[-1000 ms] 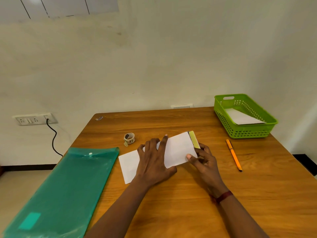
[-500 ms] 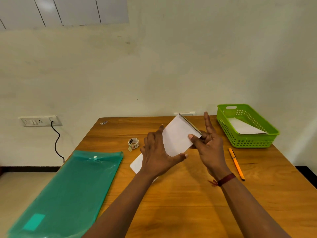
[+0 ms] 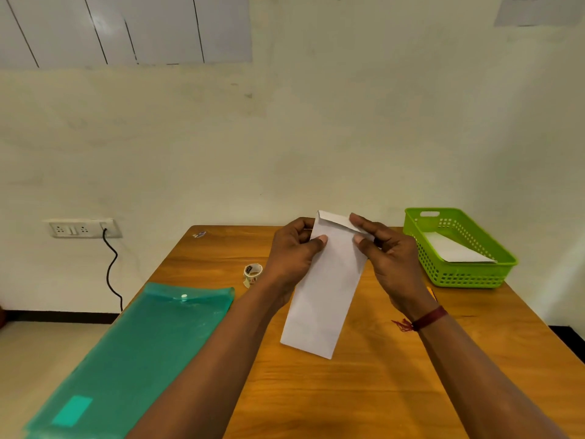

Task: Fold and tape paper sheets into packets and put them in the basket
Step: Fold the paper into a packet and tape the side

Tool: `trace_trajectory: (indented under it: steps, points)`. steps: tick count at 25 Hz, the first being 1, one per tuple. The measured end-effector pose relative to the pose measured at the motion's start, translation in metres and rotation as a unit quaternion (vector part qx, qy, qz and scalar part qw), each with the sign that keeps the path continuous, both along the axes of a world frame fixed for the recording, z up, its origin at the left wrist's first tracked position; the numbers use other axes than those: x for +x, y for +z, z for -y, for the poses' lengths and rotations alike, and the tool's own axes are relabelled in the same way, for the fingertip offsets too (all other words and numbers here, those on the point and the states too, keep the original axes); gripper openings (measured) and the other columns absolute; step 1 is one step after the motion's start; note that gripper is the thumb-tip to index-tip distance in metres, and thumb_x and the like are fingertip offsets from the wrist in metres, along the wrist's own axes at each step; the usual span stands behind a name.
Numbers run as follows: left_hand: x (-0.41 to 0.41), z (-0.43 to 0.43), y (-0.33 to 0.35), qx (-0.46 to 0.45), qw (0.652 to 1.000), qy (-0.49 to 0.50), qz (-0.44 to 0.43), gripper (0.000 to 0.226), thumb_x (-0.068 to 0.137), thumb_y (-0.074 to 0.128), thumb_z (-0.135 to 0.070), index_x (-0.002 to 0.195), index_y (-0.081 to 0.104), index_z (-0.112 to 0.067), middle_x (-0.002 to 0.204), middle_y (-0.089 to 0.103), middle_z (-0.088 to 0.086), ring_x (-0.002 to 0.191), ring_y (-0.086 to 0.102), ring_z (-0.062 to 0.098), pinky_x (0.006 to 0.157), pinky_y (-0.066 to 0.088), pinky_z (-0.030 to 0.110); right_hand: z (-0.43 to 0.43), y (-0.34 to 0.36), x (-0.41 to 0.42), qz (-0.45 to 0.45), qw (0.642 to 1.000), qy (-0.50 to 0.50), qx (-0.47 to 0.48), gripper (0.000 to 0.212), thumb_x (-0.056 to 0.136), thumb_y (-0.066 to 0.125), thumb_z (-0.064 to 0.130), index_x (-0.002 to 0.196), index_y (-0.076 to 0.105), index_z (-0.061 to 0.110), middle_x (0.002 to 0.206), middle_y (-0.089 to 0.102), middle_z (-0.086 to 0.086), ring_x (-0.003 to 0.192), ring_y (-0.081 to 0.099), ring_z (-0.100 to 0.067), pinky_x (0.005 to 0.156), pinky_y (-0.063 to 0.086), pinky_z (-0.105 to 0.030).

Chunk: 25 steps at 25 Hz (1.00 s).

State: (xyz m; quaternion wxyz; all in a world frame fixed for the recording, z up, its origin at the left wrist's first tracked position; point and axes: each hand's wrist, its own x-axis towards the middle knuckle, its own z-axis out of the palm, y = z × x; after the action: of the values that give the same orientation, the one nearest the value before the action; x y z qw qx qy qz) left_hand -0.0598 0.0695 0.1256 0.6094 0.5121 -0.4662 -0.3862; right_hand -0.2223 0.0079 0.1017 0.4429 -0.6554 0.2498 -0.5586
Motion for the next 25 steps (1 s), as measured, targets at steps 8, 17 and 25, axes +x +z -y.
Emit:
trace_trajectory:
  steps: [8, 17, 25]
  points:
    - [-0.014, -0.006, 0.004, -0.019, 0.996, 0.012, -0.081, 0.016, 0.092, 0.063, -0.014, 0.106, 0.070, -0.010, 0.102, 0.074, 0.007, 0.090, 0.069, 0.020, 0.076, 0.056, 0.033, -0.008, 0.013, 0.021, 0.099, 0.989, -0.112, 0.011, 0.014, 0.081, 0.076, 0.011, 0.095, 0.075, 0.014, 0.093, 0.075, 0.009, 0.092, 0.070, -0.010, 0.078, 0.055, -0.023]
    - [-0.008, -0.003, 0.002, -0.071, 0.987, 0.106, -0.100, 0.015, 0.087, 0.071, -0.024, 0.088, 0.074, -0.010, 0.082, 0.072, 0.001, 0.075, 0.064, 0.008, 0.070, 0.054, 0.024, -0.014, 0.016, 0.016, 0.071, 0.997, -0.039, -0.005, 0.030, 0.097, 0.055, 0.007, 0.123, 0.063, 0.020, 0.076, 0.070, 0.007, 0.077, 0.062, -0.009, 0.072, 0.053, -0.024]
    - [-0.011, 0.001, -0.006, -0.063, 0.981, 0.123, -0.134, 0.023, 0.086, 0.072, -0.026, 0.096, 0.074, -0.006, 0.092, 0.074, 0.007, 0.083, 0.066, 0.013, 0.080, 0.056, 0.034, -0.019, 0.006, 0.011, 0.072, 0.997, 0.012, 0.036, 0.044, 0.102, 0.046, 0.014, 0.141, 0.042, 0.033, 0.066, 0.058, -0.006, 0.073, 0.051, -0.026, 0.071, 0.048, -0.044]
